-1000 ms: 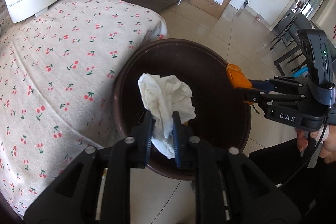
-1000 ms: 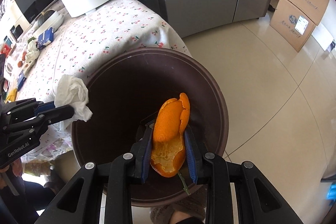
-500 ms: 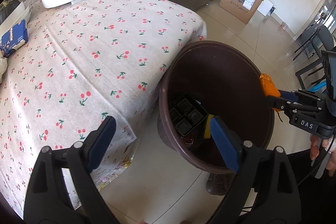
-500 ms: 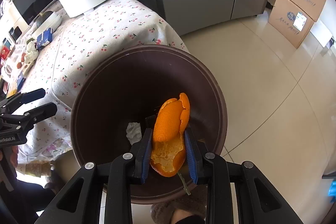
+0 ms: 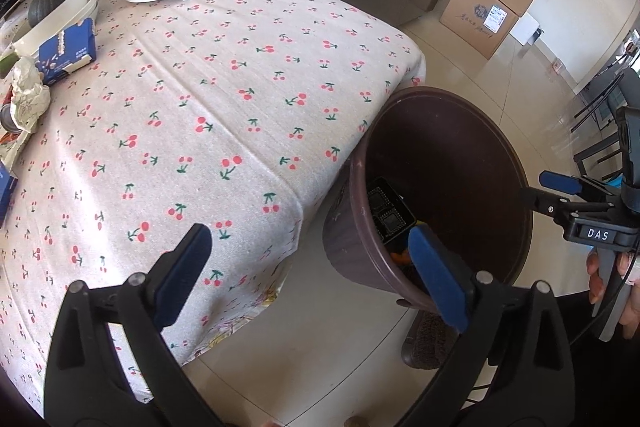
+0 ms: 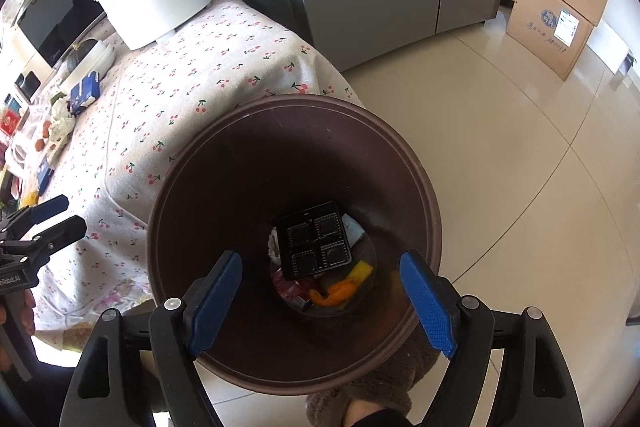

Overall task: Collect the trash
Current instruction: 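Carry the tissue and orange peel over the brown bin and open both tools, then reach the left tool to the yellow snack packet and grasp it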

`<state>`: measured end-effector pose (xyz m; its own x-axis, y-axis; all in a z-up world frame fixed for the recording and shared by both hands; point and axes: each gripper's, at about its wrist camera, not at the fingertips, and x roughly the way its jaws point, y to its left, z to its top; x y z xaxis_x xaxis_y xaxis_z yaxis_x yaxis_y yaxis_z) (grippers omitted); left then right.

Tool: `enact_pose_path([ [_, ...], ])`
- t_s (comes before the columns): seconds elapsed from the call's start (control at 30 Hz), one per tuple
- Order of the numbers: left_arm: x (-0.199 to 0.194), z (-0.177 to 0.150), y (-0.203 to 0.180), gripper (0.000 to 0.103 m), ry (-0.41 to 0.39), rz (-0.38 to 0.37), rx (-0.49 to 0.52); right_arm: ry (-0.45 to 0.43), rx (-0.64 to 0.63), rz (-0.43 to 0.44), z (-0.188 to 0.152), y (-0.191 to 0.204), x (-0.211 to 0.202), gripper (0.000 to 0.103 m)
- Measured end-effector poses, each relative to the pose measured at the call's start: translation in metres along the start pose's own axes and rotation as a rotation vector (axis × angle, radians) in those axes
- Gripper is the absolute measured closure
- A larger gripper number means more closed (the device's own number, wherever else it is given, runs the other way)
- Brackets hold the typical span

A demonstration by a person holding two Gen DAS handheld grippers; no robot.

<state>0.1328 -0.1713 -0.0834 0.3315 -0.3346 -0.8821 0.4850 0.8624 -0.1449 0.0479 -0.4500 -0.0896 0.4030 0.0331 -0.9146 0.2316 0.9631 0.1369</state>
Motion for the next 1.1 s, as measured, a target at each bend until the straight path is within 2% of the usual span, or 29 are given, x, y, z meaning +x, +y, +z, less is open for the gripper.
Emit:
enact_pose_path([
  [0.23, -0.019, -0.006, 0.028, 0.004, -0.023, 0.019, -0.053, -0.007, -0.03, 0.016, 0.01, 0.024, 0.0, 0.019],
  [0.5, -0.045, -0.019, 0.076, 0.003, -0.058, 0.051, -0.148, -0.017, -0.099, 0.067, 0.03, 0.079, 0.0, 0.018],
  [0.83, -0.078, -0.057, 0.158, 0.001, -0.087, 0.134, -0.299, -0.02, -0.214, 0.144, 0.052, 0.173, 0.003, 0.016],
  [1.1, -0.098, -0.095, 0.232, 0.001, -0.087, 0.235, -0.472, 0.001, -0.305, 0.172, 0.056, 0.237, 0.015, 0.016],
])
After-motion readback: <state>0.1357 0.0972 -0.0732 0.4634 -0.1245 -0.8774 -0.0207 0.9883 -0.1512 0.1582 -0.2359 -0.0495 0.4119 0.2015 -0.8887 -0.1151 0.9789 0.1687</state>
